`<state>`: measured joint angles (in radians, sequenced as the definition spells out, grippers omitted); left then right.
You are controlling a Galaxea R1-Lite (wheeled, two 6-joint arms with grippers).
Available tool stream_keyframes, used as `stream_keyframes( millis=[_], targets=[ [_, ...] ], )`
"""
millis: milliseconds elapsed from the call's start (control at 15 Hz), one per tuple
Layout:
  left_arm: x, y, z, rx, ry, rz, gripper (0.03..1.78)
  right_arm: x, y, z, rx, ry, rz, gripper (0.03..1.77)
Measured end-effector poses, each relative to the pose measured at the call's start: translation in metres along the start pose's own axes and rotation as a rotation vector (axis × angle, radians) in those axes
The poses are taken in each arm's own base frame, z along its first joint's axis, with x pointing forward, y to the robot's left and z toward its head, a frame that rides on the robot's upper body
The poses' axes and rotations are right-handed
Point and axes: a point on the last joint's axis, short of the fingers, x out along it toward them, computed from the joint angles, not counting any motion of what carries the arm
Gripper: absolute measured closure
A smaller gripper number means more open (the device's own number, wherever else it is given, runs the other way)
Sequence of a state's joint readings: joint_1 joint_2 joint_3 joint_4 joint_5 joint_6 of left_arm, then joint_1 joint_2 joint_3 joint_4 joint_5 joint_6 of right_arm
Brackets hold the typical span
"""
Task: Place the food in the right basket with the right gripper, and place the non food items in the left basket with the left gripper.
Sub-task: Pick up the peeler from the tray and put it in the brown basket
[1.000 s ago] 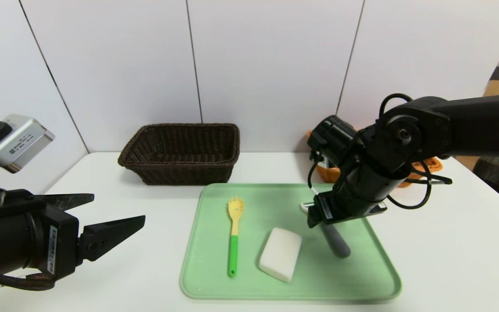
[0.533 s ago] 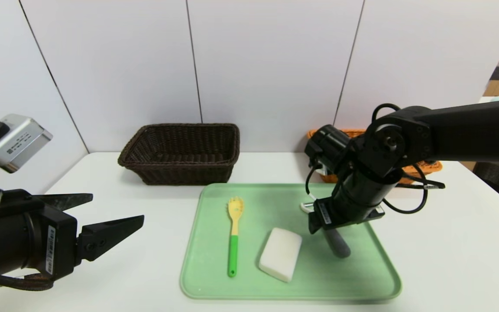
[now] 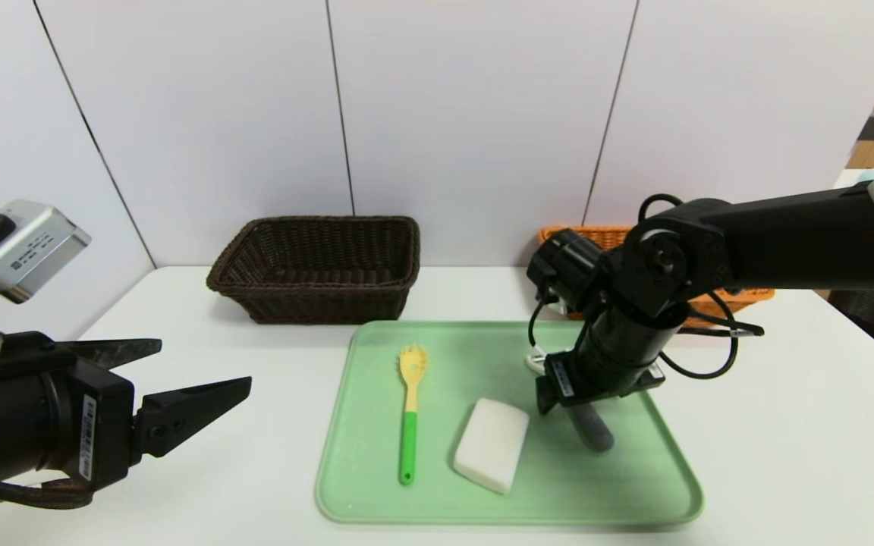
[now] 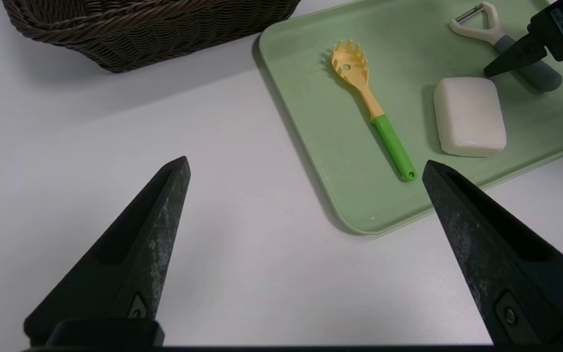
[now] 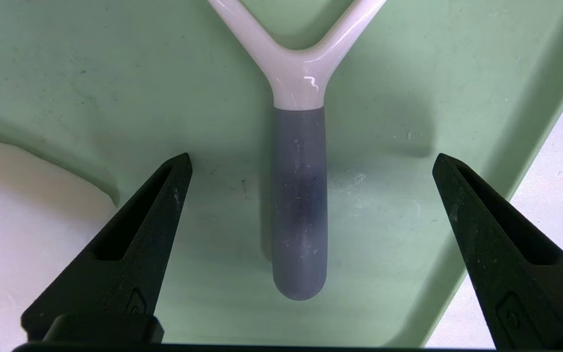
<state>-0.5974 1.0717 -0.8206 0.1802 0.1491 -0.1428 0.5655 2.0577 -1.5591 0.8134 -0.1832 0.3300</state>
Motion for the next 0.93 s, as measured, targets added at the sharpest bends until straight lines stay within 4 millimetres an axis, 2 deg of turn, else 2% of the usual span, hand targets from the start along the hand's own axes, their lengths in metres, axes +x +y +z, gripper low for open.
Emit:
stream_keyframes(
  millis=[267, 533, 733, 867, 933],
  targets=[
    [0.0004, 0.0001, -0.0003, -0.001, 0.002, 0.001, 0.12, 0.0029, 0.0012, 0.0002, -0.003, 0.006, -0.002, 0.1],
    [0.0008, 0.0002, -0.0015, 0.0, 0.006, 0.001, 0.12, 0.0061, 0.0023, 0.0032, 0.0, -0.016, -0.006, 0.7],
    [0.0008, 0.0003, -0.0025, -0.001, 0.007, 0.002, 0.12, 0.0074, 0.0025, 0.0039, 0.0, -0.017, -0.009, 1.02],
    [0.0002, 0.0005, -0.003, 0.0, 0.007, 0.001, 0.12, 0.0077, 0.0023, 0.0038, -0.001, -0.015, -0.01, 1.57],
    [0.0001, 0.0005, -0.0032, 0.0, 0.007, 0.002, 0.12, 0.0076, 0.0022, 0.0037, -0.002, -0.015, -0.012, 1.55]
  ],
)
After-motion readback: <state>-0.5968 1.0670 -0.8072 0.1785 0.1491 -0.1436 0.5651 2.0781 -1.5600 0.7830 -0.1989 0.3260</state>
